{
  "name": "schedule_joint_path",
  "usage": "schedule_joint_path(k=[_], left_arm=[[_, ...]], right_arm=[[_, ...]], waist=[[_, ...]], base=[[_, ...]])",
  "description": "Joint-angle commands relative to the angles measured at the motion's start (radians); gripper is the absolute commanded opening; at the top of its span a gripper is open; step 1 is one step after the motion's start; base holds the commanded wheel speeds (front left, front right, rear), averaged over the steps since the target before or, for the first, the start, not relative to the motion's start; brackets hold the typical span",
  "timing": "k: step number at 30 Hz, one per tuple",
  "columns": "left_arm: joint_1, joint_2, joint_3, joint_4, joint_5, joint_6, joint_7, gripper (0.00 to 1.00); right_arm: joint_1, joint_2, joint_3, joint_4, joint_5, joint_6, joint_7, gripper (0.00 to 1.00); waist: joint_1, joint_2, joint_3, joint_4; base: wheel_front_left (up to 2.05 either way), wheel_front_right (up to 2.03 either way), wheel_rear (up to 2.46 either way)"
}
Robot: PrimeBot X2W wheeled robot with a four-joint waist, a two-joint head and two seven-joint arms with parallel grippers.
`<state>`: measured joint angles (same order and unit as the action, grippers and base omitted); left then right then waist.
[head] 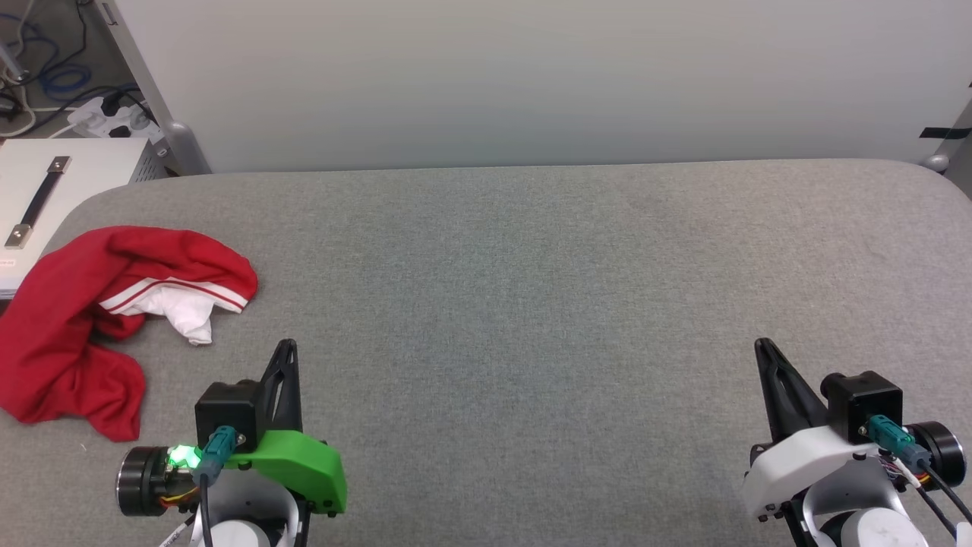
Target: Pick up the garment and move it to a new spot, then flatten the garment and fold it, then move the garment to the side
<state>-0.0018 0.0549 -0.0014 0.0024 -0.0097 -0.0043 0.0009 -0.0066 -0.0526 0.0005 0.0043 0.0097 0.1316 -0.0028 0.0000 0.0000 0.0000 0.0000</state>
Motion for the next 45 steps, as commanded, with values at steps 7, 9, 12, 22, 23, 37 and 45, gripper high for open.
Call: schedule_joint_path(k=[7,9,12,22,23,37,45], left_arm=[[0.002,-0.005,0.001,-0.002,0.010,0.004,-0.001,0.00],[0.002,-0.005,0.001,-0.002,0.010,0.004,-0.001,0.00],[0.002,-0.005,0.001,-0.002,0.010,0.004,-0.001,0.00],[0.002,-0.005,0.001,-0.002,0.010,0.004,-0.001,0.00],[0.002,-0.005,0.001,-0.002,0.010,0.004,-0.001,0.00],[0.000,0.000,0.000,0.000,0.000,0.000,0.000,1.00],[0.000,0.000,-0.004,0.011,-0.014,-0.002,-0.014,1.00]], right_arm=[[0.007,0.002,0.000,-0.004,-0.010,-0.001,0.003,0.00],[0.007,0.002,0.000,-0.004,-0.010,-0.001,0.003,0.00],[0.007,0.002,0.000,-0.004,-0.010,-0.001,0.003,0.00],[0.007,0.002,0.000,-0.004,-0.010,-0.001,0.003,0.00],[0.007,0.002,0.000,-0.004,-0.010,-0.001,0.003,0.00],[0.000,0.000,0.000,0.001,0.001,0.000,0.000,1.00],[0.002,0.000,-0.003,0.008,0.011,0.000,-0.013,1.00]], waist=[[0.0000,0.0000,0.000,0.000],[0.0000,0.0000,0.000,0.000],[0.0000,0.0000,0.000,0.000],[0.0000,0.0000,0.000,0.000],[0.0000,0.0000,0.000,0.000],[0.0000,0.0000,0.000,0.000],[0.0000,0.0000,0.001,0.000]], base=[[0.00,0.00,0.00],[0.00,0.00,0.00],[0.00,0.00,0.00],[0.00,0.00,0.00],[0.00,0.00,0.00],[0.00,0.00,0.00],[0.00,0.00,0.00]])
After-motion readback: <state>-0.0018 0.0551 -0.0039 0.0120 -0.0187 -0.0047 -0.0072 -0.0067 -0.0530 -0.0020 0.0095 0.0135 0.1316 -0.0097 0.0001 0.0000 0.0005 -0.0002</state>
